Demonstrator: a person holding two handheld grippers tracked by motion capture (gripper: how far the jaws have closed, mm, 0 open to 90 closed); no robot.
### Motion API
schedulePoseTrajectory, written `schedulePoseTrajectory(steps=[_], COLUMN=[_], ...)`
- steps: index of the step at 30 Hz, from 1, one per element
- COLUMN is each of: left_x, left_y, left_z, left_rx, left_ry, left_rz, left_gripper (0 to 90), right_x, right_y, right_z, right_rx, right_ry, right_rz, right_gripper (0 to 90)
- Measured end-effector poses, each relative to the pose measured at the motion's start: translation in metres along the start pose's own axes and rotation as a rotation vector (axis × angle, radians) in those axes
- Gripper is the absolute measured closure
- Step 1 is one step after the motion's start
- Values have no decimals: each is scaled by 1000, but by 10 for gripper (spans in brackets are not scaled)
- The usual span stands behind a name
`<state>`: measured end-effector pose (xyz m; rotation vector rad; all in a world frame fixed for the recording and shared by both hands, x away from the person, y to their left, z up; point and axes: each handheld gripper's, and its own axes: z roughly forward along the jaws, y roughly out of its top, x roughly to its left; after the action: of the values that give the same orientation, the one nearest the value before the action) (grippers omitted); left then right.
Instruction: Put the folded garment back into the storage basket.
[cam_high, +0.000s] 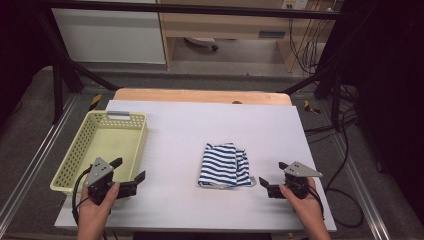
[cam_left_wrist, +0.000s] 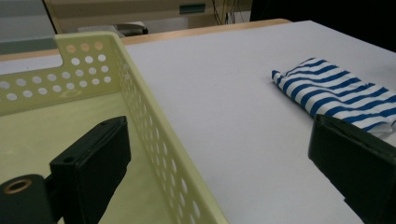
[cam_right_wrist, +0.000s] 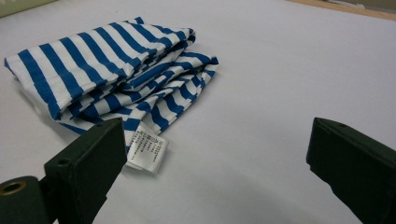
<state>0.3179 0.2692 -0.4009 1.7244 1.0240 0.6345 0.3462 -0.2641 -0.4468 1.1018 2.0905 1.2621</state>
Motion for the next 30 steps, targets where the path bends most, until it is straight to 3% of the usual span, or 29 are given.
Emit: schedulePoseTrajectory(steps=[6,13,16,19,20,25,30], left_x=[-5,-29,-43,-56,-64,-77,-90], left_y=[4,11,16,15,12,11,9], left_z=[-4,0,3,13,20,33,57], left_rx=[-72,-91,-91,-48,-8,14,78], left_ry=[11,-92,-106,-123,-161,-160,-168], left_rz=[8,38,50,74,88,97,90], left_gripper=[48,47,47,60,87,88,73], right_x=[1,2,2,4,4,6,7], right_y=[1,2,2,3,3,7,9], right_z=[-1,-1,-1,-1,-2,-5,-7], right_rx=[0,6,7,24,27,10,10], right_ry=[0,-9,-11,-11,-3,30,34], right_rz=[0,10,14,13,16,19,16], right_gripper=[54,44,41,33,28,20,34])
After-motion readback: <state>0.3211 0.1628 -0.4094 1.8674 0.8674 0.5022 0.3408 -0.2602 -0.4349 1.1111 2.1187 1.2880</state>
